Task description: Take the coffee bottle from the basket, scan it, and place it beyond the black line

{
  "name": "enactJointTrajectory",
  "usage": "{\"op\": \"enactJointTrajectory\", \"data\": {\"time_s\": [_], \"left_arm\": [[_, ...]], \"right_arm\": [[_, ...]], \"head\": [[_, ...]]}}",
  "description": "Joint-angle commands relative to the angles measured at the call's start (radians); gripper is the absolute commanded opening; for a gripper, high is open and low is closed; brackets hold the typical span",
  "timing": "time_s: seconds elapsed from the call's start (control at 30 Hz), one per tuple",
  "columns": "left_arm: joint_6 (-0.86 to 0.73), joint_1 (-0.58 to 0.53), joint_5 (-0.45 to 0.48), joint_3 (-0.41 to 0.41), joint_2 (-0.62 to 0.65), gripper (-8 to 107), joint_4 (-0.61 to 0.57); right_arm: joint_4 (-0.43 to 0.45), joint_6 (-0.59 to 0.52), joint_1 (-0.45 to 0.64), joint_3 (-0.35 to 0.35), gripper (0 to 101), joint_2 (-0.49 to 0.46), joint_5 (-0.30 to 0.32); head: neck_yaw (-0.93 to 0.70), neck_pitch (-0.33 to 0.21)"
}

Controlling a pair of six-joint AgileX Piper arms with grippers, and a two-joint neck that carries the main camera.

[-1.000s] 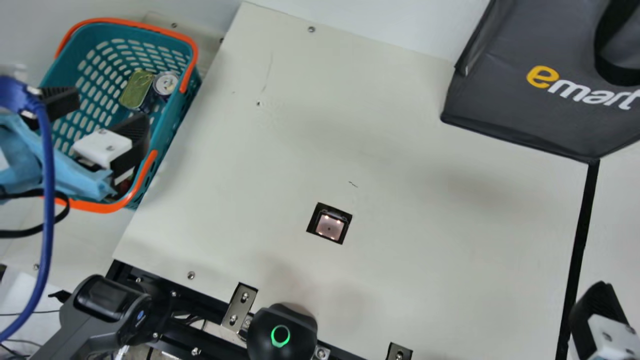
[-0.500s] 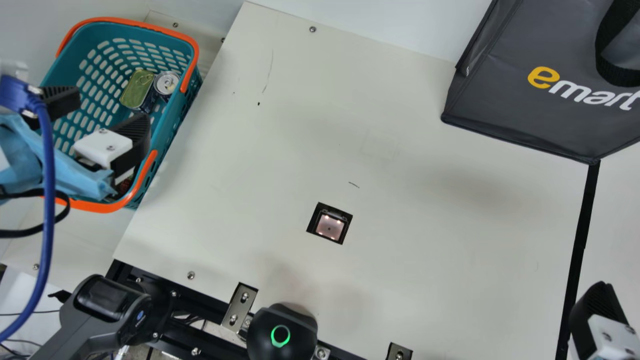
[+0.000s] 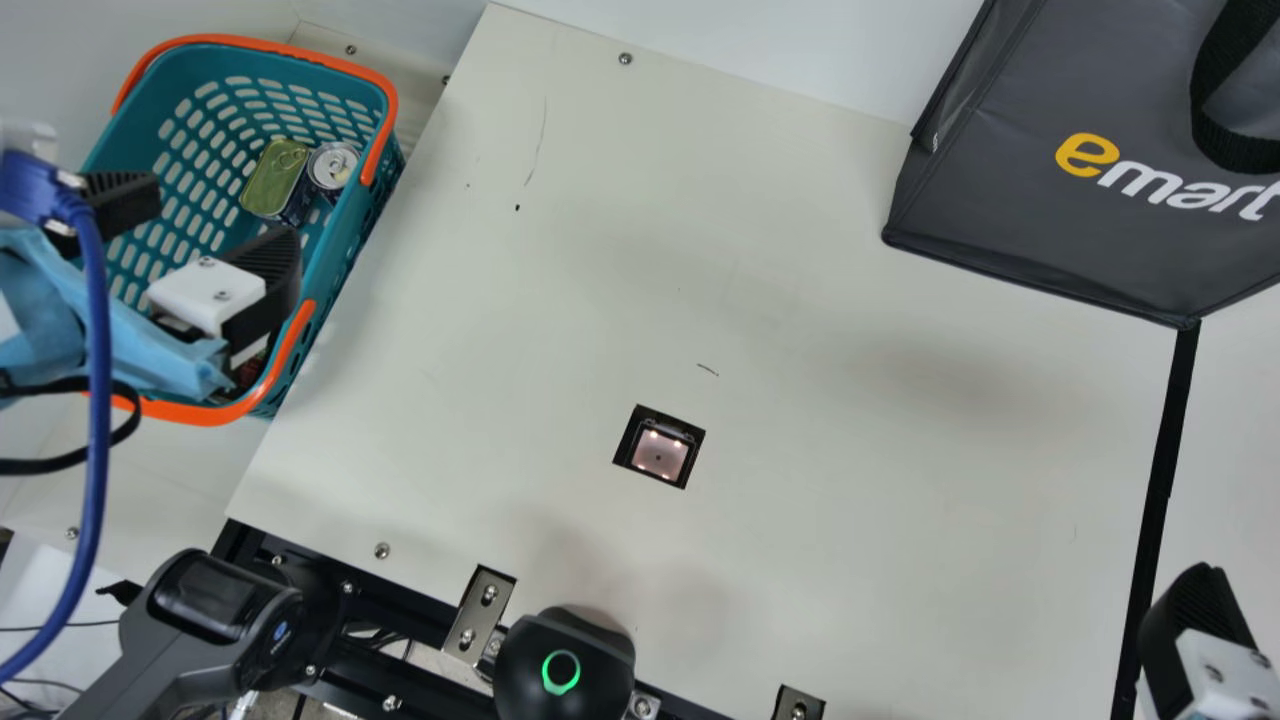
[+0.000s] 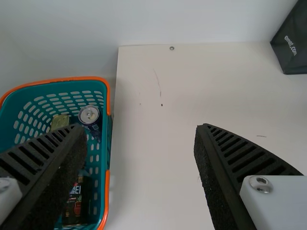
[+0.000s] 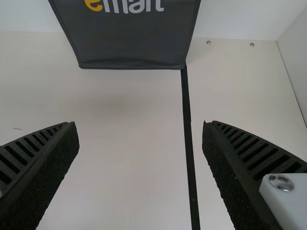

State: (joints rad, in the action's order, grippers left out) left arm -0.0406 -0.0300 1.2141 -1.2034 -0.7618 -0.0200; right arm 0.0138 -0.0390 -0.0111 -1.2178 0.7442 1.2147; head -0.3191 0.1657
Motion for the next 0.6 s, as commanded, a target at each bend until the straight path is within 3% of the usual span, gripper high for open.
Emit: {"op": "enactJointTrajectory", "data": {"time_s": [0.0,0.57], "left_arm": [[0.007,0.0,0.001,0.001,-0.004,90,0.001],[0.038,0.098,0.006,-0.005,-0.071,90,0.038]], "right_arm": [[0.0,0.0,0.0,0.0,91,0.0,0.0],[0.0,0.0,0.0,0.0,91,0.0,-0.001]], "head": [[-0.002,-0.027],[-0.002,-0.027]]}}
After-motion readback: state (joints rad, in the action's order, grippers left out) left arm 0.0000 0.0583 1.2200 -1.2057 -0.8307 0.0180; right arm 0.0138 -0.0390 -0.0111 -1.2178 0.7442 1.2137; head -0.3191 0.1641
